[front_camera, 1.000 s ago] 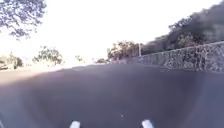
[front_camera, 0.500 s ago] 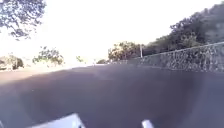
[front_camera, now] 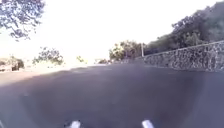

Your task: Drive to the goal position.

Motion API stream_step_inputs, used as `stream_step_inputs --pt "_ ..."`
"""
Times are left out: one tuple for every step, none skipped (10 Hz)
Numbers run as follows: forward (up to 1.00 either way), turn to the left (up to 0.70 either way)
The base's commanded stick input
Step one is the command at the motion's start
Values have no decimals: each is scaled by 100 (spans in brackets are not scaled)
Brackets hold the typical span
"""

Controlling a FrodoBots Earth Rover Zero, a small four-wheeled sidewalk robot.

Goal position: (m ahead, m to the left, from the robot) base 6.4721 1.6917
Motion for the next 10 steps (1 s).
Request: stream_step_inputs --pt "70 0" --pt "70 0" --pt "70 0" --pt "70 0" --pt "70 0" --pt "70 0" --pt "70 0" --pt "70 0" --pt "70 0" --pt "70 0"
